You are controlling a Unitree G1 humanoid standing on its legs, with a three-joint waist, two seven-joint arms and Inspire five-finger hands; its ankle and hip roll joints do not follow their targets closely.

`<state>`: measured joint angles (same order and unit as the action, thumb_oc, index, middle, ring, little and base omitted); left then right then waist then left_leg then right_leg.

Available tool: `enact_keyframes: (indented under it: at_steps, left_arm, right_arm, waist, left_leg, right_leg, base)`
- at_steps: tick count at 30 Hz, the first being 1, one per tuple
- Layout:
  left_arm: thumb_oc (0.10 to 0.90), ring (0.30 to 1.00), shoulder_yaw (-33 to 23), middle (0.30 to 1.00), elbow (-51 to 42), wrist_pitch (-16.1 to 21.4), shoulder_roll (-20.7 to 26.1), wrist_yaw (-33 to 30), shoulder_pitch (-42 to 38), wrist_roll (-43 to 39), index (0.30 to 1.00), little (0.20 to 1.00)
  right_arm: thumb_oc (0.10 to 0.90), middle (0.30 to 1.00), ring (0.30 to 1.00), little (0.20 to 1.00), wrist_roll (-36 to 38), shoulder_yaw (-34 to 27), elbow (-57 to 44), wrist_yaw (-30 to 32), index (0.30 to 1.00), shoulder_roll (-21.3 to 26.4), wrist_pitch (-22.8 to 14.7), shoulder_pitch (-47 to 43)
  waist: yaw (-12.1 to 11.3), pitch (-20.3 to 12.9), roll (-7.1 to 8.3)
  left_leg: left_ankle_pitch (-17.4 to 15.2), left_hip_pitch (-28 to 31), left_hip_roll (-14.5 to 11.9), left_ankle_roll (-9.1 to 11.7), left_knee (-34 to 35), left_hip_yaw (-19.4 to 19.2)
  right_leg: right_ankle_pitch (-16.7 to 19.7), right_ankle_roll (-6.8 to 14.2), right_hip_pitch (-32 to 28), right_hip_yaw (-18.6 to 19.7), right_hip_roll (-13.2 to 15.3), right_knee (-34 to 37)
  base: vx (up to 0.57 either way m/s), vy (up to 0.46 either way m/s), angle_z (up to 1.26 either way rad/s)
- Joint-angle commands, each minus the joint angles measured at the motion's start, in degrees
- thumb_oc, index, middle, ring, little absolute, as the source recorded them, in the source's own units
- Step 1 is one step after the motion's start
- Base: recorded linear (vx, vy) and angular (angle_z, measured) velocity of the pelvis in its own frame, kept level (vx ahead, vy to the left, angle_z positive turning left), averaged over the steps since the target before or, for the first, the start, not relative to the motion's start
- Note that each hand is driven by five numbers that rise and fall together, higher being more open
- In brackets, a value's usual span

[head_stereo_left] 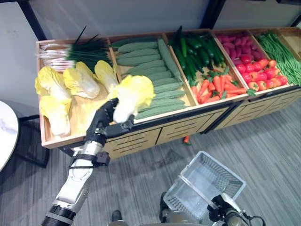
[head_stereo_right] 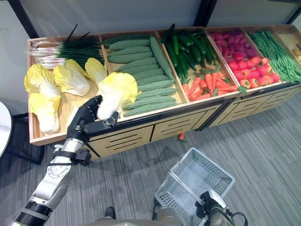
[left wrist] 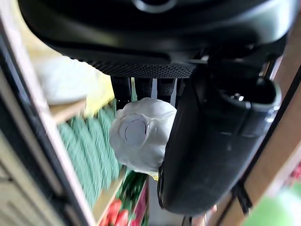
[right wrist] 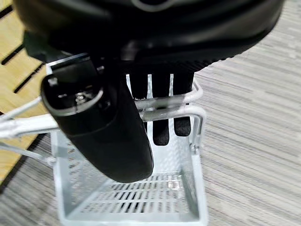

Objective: Get the vegetables into the basket

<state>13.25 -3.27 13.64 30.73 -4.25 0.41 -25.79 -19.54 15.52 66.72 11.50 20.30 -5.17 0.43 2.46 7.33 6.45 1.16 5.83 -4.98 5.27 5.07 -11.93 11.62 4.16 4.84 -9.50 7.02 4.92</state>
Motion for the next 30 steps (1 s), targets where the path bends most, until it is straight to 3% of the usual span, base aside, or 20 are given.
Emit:
enact_keyframes:
  at_steps: [1,3,6,7,10,11,17,18,22,25,30]
  left_arm:
    - [0.4,0.3,-2.6,0.3,-7.1,5.8,1.3,2.0,-6.6,0.0,0.3,0.3]
    - [0.4,0.3,-1.5,0.3,-7.5,6.0,1.9,3.3,-6.7,-0.2,0.3,0.3]
    - [0.4,0.3,-2.0,0.3,-7.9,6.7,2.2,3.9,-6.2,-0.9,0.3,0.3]
    - [0.4,0.3,-2.0,0.3,-8.2,6.7,2.5,4.4,-6.3,-1.3,0.3,0.3]
    - [0.4,0.3,-1.1,0.3,-8.0,6.5,2.8,5.0,-6.9,-1.4,0.3,0.3]
    - [0.4,0.3,-1.1,0.3,-8.2,6.1,2.6,5.4,-6.7,-1.5,0.3,0.3]
    - [0.4,0.3,-2.1,0.3,-8.7,5.8,3.2,5.5,-5.7,-0.6,0.3,0.3]
    - [0.4,0.3,-2.3,0.3,-8.5,5.6,3.2,5.5,-5.3,-0.3,0.3,0.3]
    - [0.4,0.3,-3.9,0.3,-7.8,5.7,3.1,5.9,-3.5,0.3,0.3,0.3]
    - [0.4,0.3,-3.8,0.3,-7.7,5.5,2.4,6.3,-3.4,-0.2,0.3,0.3]
    - [0.4,0.3,-3.0,0.3,-7.4,5.3,1.0,6.9,-3.5,-1.4,0.3,0.3]
  right_arm:
    - [0.4,0.3,0.3,0.3,1.1,0.2,0.4,0.3,0.3,1.7,-0.5,-0.3]
    - [0.4,0.3,0.3,0.3,1.3,-0.1,-1.6,0.3,0.3,1.8,-0.7,0.2]
    - [0.4,0.3,0.3,0.3,0.9,0.3,-4.0,0.1,0.3,2.2,-0.8,0.0]
    - [0.4,0.3,0.3,0.3,1.0,0.0,-4.3,0.1,0.3,2.3,-1.0,0.3]
    - [0.4,0.3,0.3,0.3,1.4,-0.8,-3.5,0.3,0.3,2.0,-1.0,1.1]
    - [0.4,0.3,0.3,0.3,1.4,-1.3,-3.0,0.3,0.3,2.0,-0.9,1.6]
    - [0.4,0.3,0.3,0.3,1.5,-1.5,-2.1,0.6,0.3,2.6,-1.1,1.1]
    - [0.4,0.3,0.3,0.3,1.7,-1.6,-1.8,0.6,0.3,2.5,-1.0,0.9]
    - [0.4,0.3,0.3,0.3,1.5,-1.4,-1.3,0.7,0.3,2.4,-0.9,0.9]
    - [0.4,0.3,0.3,0.3,1.4,-1.7,-1.5,0.6,0.3,3.0,-0.8,1.5]
    - [0.4,0.3,0.3,0.3,1.9,-2.5,-2.2,1.1,0.3,4.3,-0.8,2.2]
  waist:
    - [-0.2,-1.9,2.04]
    - [0.6,-1.1,2.97]
    - [0.6,-0.2,3.33]
    - [0.8,0.0,3.24]
    - [0.8,0.4,2.74]
    - [0.3,0.5,1.88]
    - [-1.1,-0.2,0.76]
    - [-1.4,-0.6,0.56]
    - [-2.2,-2.0,0.36]
    - [-1.1,-2.3,-0.61]
    - [0.4,-1.9,-2.41]
  left_leg:
    - [-4.0,0.0,0.0,-1.5,-0.1,2.0]
    - [-4.4,1.4,1.5,-2.8,-0.2,0.6]
    - [-4.6,1.8,2.1,-3.3,-0.7,-2.0]
    - [-4.4,1.6,2.2,-3.5,-0.7,-2.7]
    - [-4.1,1.0,2.3,-4.1,-0.6,-4.4]
    - [-3.8,0.2,1.9,-4.4,-0.9,-5.9]
    - [-2.5,-2.1,1.4,-5.2,-1.8,-9.9]
    - [-3.5,-1.5,1.5,-4.7,-1.5,-9.8]
    - [-2.7,-1.2,0.6,-3.4,-1.2,-12.9]
    - [-0.9,-1.8,-1.3,-1.5,-1.5,-13.5]
    - [1.2,-1.7,-3.5,0.6,-1.4,-14.1]
  right_leg:
    - [1.4,9.7,-1.1,2.1,8.0,-0.9]
    - [5.1,10.8,0.9,4.9,8.9,-3.2]
    - [10.5,10.8,3.6,7.4,9.0,-3.5]
    - [10.8,10.8,4.2,7.2,9.3,-3.5]
    - [7.9,10.8,4.7,3.8,10.4,-6.1]
    - [3.9,9.7,3.4,-0.7,11.0,-9.4]
    - [-2.8,7.8,1.0,-5.2,10.7,-17.9]
    - [-3.8,8.8,-0.2,-5.8,10.9,-17.5]
    - [-3.7,9.1,-2.6,-10.4,10.2,-11.0]
    - [-5.7,8.1,-4.4,-10.5,7.7,-5.7]
    - [-6.7,6.9,-5.4,-9.9,5.2,-3.2]
  base:
    - [-0.04,0.154,-0.18]
    - [-0.09,0.193,-0.19]
    - [-0.12,0.087,-0.63]
    - [-0.15,0.076,-0.83]
    - [-0.17,0.102,-0.53]
    - [-0.19,0.089,-0.24]
    - [-0.15,0.042,-0.31]
    - [-0.01,-0.054,-0.84]
    - [0.0,-0.137,-0.81]
    - [0.0,-0.266,-0.47]
    - [0.0,-0.172,-0.34]
